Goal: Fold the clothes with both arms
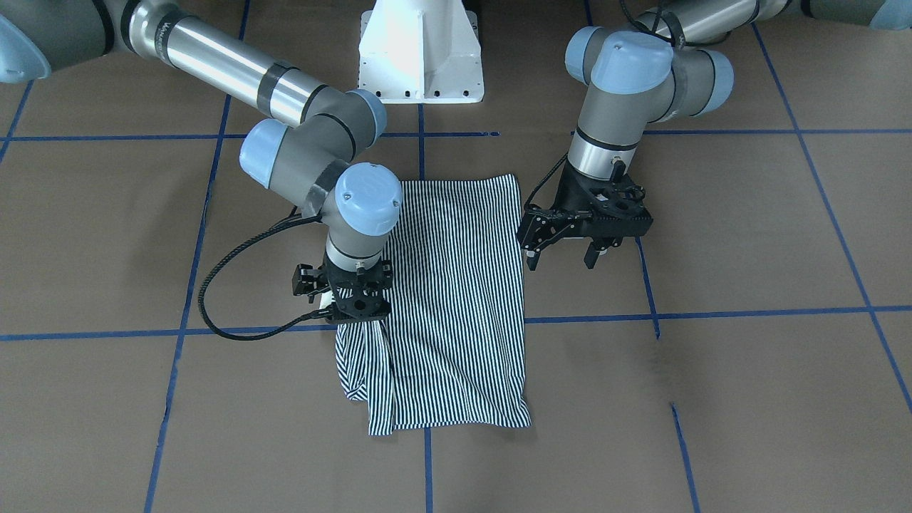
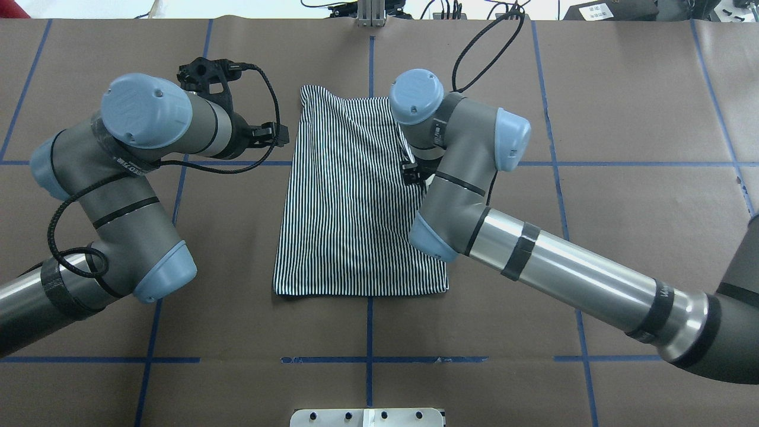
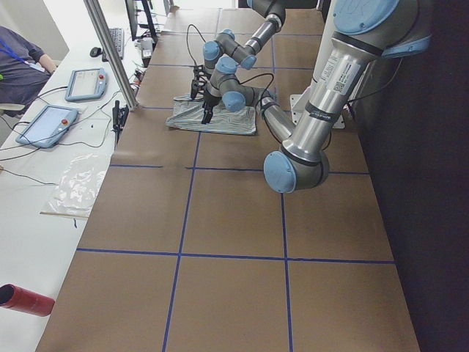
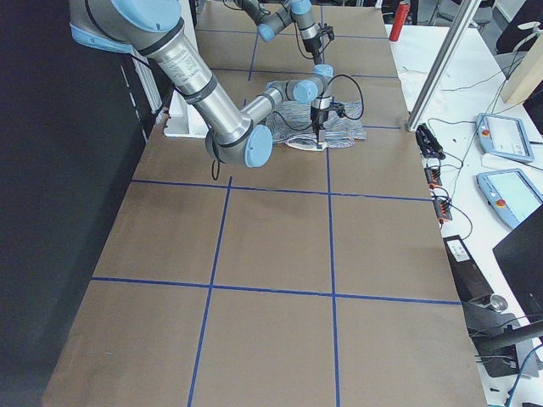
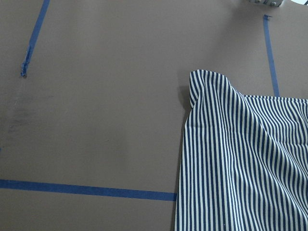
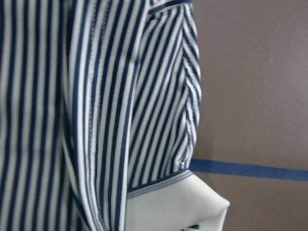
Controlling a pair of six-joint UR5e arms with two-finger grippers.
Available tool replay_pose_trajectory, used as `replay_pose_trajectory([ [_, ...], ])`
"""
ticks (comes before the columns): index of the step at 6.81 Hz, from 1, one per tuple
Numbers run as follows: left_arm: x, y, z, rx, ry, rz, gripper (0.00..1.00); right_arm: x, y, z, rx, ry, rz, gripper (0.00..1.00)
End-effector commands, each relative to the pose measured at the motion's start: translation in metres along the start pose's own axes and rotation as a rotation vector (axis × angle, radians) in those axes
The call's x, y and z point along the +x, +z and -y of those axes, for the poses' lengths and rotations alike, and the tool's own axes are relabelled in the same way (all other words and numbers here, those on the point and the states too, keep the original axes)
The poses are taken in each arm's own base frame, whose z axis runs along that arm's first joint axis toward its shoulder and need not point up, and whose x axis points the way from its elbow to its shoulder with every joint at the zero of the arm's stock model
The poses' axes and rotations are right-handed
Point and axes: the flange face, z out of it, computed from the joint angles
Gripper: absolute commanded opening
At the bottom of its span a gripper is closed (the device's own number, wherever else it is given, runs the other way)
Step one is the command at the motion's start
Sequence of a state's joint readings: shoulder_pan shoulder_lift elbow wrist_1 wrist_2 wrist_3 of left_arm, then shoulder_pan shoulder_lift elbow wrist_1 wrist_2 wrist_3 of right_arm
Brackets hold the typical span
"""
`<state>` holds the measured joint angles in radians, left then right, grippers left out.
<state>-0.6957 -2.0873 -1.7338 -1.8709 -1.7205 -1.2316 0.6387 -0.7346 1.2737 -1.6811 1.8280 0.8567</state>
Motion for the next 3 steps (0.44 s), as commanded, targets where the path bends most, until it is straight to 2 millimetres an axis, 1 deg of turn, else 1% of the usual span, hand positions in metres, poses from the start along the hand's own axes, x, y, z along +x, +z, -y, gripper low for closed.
replay_pose_trajectory([
  [1,0.004,-0.002,0.000,0.001,0.000,-0.007,1.00,0.091,0.017,-0.025,0.006,-0.018,-0.004,1.00],
  [2,0.005,-0.002,0.001,0.001,0.000,-0.007,1.00,0.125,0.022,-0.024,0.008,-0.069,-0.017,1.00],
  [3,0.005,-0.002,0.001,0.001,0.000,-0.007,1.00,0.131,0.016,-0.014,0.019,-0.074,-0.021,1.00],
])
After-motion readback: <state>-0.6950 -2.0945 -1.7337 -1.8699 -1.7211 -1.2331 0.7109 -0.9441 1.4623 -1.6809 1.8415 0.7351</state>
